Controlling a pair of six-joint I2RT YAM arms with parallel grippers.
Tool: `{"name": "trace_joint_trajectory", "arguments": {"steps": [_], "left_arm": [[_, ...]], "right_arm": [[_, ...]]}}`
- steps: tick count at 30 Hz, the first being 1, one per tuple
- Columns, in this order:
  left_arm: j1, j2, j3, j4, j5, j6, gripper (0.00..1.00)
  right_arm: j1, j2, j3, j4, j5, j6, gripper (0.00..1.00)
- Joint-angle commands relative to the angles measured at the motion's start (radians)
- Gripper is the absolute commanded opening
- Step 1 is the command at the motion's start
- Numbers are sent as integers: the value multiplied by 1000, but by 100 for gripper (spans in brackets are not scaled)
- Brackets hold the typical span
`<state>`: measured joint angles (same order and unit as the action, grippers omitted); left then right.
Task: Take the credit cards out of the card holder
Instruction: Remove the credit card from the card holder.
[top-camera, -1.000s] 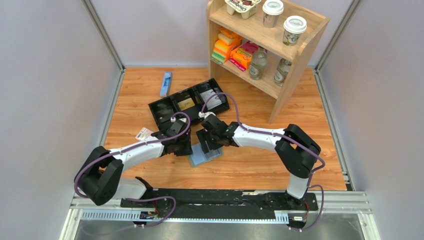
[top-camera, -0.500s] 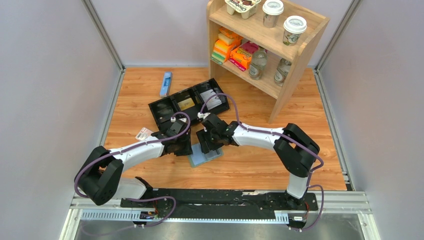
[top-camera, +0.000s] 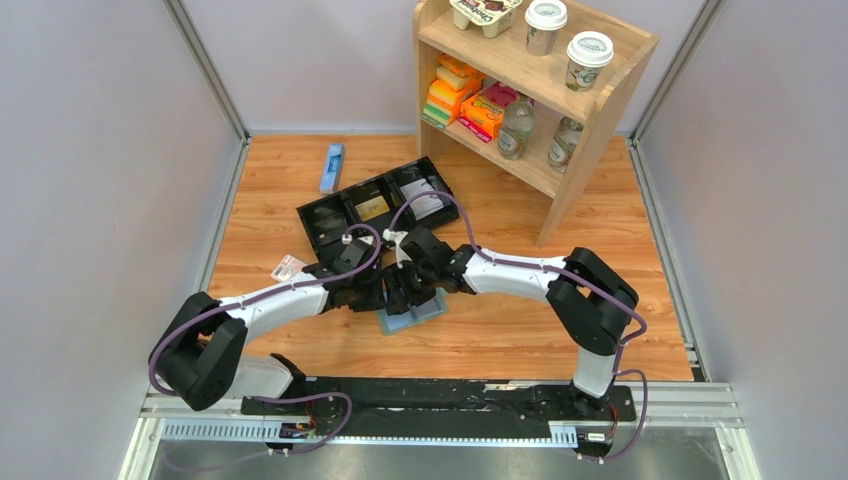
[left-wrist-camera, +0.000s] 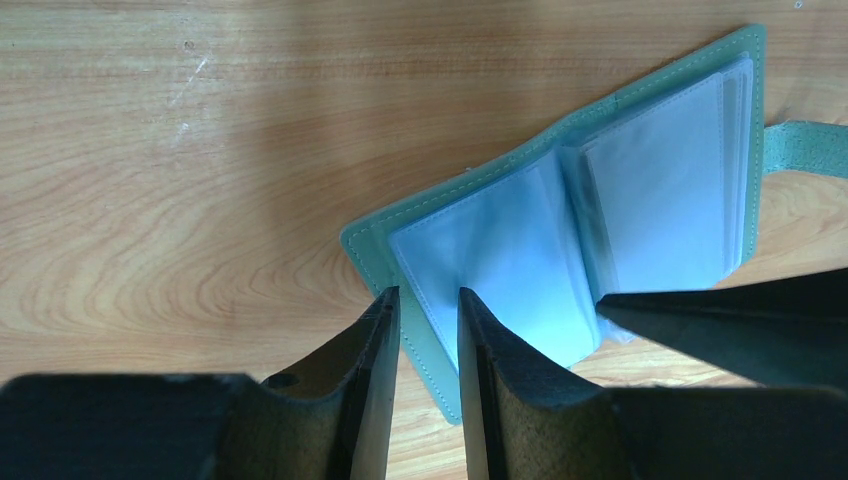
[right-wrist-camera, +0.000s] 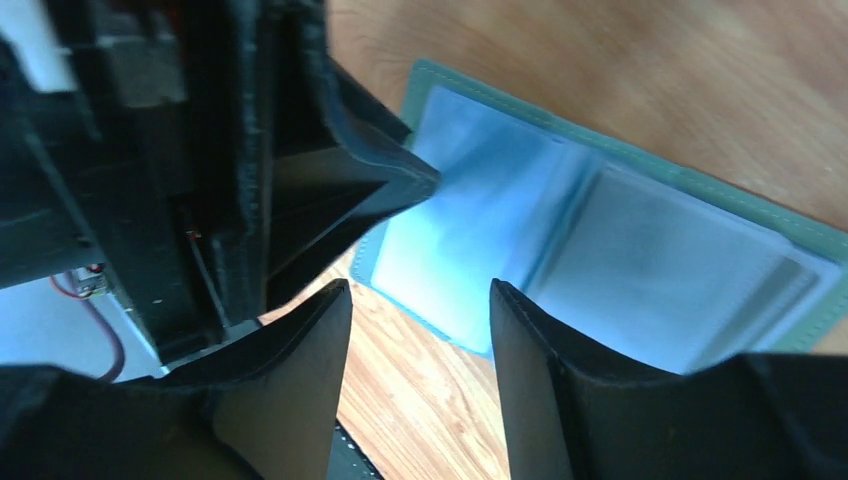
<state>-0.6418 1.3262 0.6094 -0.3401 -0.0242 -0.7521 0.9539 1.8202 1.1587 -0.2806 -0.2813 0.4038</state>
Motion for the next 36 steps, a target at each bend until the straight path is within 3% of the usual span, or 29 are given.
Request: {"name": "trace_joint_trajectory", "arguments": {"steps": [1,5,10,17,27,36], "left_arm": [[-6,-7,-13,24,18,8,35],[-6,-15,-16,24,18,7,35],[-6,-22,-22,23,18,5,35],[-6,-13,-14,23,18,7,35],[-6,-7,-11,21,18,10,35],[-6,-4,-7,19,18,11,35]], "right_arm": [[0,-24,3,81,-78,13,54],[2,-29,7,83,-76,15,54],[2,-38,21,-3,158,18,60],[3,-18,38,-29,319,-65,69],[3,21,53,37,364,-180,75],[2,59,49,50,337,-209,74]]}}
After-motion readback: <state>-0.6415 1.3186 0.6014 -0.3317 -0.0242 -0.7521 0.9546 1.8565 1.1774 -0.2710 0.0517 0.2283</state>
